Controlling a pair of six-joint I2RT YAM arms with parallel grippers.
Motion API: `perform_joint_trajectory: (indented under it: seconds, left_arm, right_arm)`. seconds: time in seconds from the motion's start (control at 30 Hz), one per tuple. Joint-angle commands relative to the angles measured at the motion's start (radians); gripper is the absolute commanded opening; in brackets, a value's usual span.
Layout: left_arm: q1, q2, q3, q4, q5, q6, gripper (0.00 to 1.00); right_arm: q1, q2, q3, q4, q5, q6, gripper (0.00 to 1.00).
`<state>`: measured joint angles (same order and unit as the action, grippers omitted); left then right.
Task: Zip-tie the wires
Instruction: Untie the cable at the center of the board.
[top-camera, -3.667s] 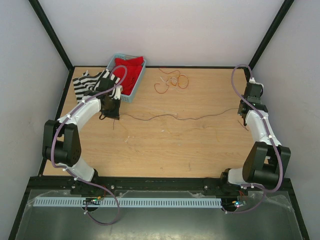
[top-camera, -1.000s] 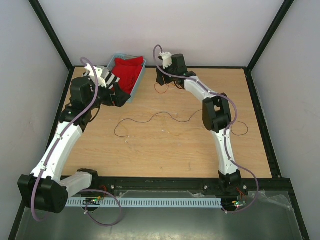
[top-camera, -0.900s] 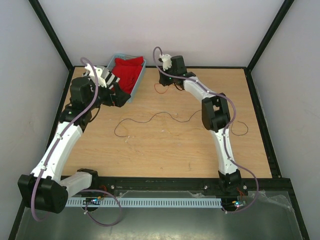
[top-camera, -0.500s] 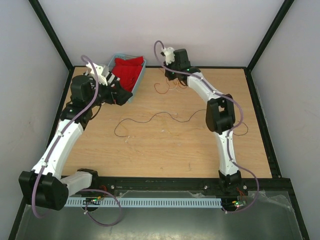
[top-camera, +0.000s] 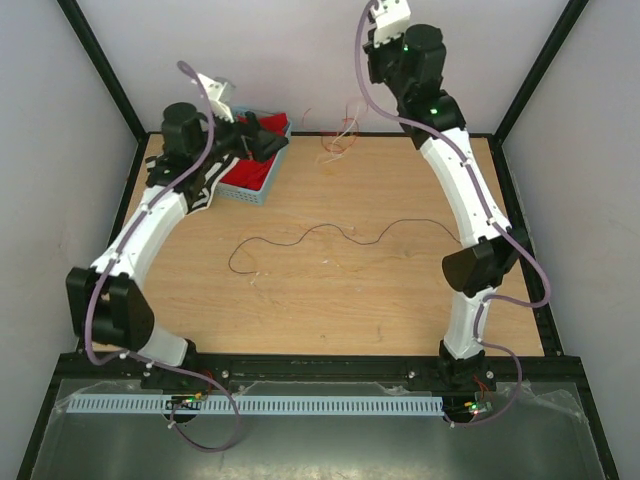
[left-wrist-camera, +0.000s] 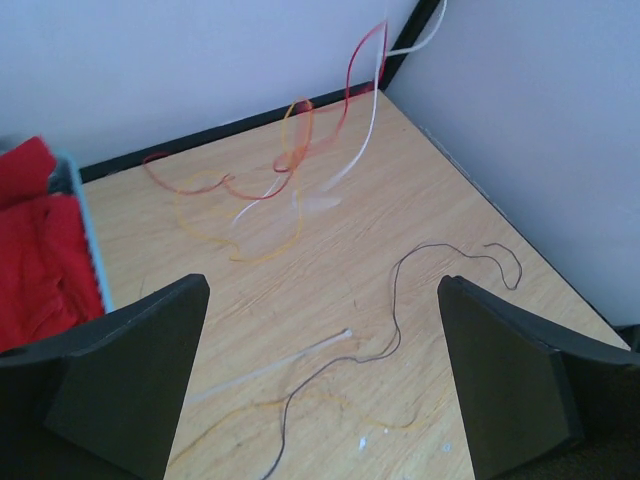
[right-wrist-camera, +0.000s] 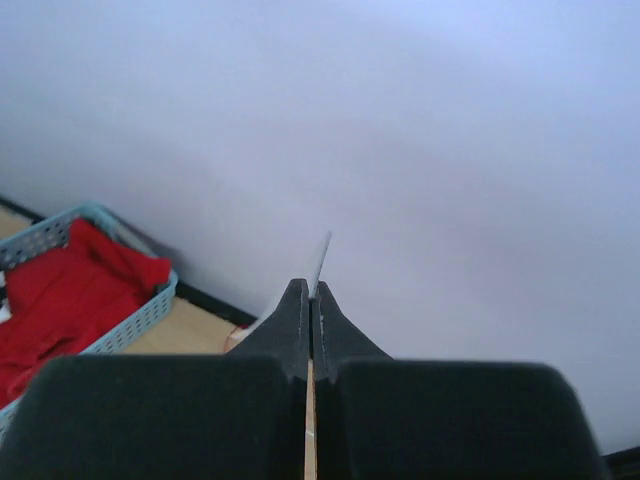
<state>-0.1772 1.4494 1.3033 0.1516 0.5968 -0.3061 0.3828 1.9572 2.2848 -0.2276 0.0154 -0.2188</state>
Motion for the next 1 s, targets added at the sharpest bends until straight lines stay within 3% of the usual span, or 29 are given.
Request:
perform_joint_trajectory:
  seconds: [0.0, 0.47, 0.97]
  left_arm:
    - [-0.071, 0.123, 0.097, 0.084, 0.029, 0.049, 0.99]
    - [-0.237, 0.583, 0.372, 0.18, -0.052, 0.085, 0.99]
    - [-0.3, 0.792, 0.37, 0.138, -0.194, 0.129, 0.99]
  right_arm:
    - [-0.032, -0.011, 0.021, -0.007, 0.07, -0.013, 0.0]
    - [-0.061, -0.077, -0.016, -0.013, 0.073, -0.01, 0.0]
    - [-0.062, -0.36, -0.082, -0.018, 0.23, 0.048, 0.0]
